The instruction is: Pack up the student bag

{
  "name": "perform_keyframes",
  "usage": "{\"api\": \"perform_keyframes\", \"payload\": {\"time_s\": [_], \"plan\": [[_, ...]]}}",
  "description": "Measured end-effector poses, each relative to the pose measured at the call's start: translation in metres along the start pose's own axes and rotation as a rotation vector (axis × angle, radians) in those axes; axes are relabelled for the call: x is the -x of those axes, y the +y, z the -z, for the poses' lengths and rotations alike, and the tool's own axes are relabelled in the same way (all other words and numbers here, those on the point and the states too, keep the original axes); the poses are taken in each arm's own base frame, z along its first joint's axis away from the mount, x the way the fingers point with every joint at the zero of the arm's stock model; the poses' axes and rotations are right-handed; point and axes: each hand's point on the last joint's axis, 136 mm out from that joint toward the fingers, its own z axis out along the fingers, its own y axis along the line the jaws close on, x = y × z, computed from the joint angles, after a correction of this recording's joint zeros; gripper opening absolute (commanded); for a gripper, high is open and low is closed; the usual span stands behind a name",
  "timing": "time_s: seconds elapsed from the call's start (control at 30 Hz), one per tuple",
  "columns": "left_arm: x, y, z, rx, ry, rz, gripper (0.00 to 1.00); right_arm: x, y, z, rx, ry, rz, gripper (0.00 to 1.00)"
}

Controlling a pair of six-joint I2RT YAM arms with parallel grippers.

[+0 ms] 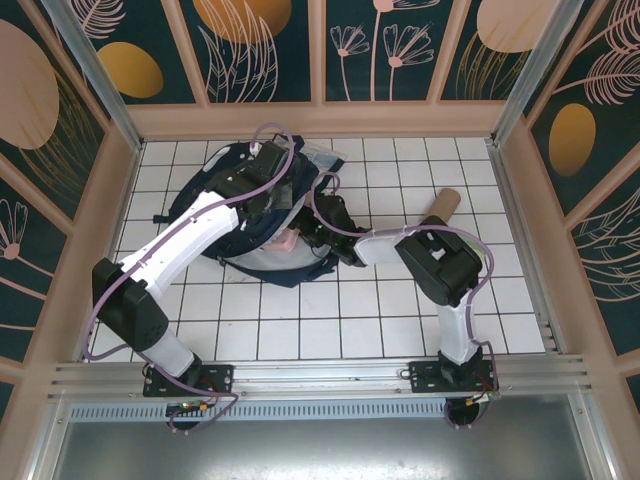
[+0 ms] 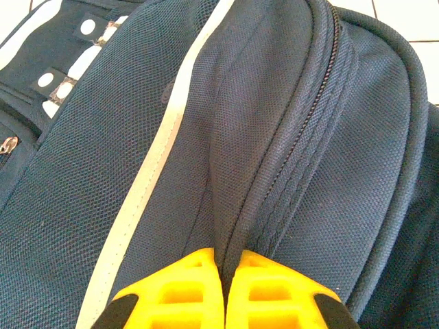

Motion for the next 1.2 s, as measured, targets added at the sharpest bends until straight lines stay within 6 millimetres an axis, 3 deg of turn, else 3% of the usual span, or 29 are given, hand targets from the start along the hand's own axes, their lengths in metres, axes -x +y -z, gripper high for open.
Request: {"api": "perform_keyframes", "payload": {"time_s": [0.17,0.33,0.43,0.57,0.8,0.87,1.2], "plan": [[0.001,0.002,0.000,0.004,-0.002,0.003,0.00,-0.002,-0.004,0.012,-0.037,0.008,0.020,0.82],[0.001,0.003,0.001,0.002,-0.005,0.005,0.00,-0.005,-0.030,0.018,-0.174,0.016,0.067,0.88],[0.002,0.003,0.001,0.000,-0.009,0.007,0.00,0.000,-0.032,0.026,-0.231,-0.001,0.113,0.88],[0.003,0.002,0.002,-0.004,-0.011,0.008,0.00,0.004,-0.037,0.040,-0.297,-0.013,0.157,0.74],[0.003,0.001,0.002,-0.009,-0.011,0.009,0.00,-0.003,-0.049,0.041,-0.335,0.028,0.170,0.32],[0.001,0.001,0.001,-0.012,-0.007,0.009,0.00,-0.006,-0.052,0.035,-0.329,0.045,0.156,0.29],[-0.002,-0.004,-0.003,-0.058,0.007,0.021,0.00,-0.006,-0.022,-0.018,-0.199,0.097,0.098,0.32]]}}
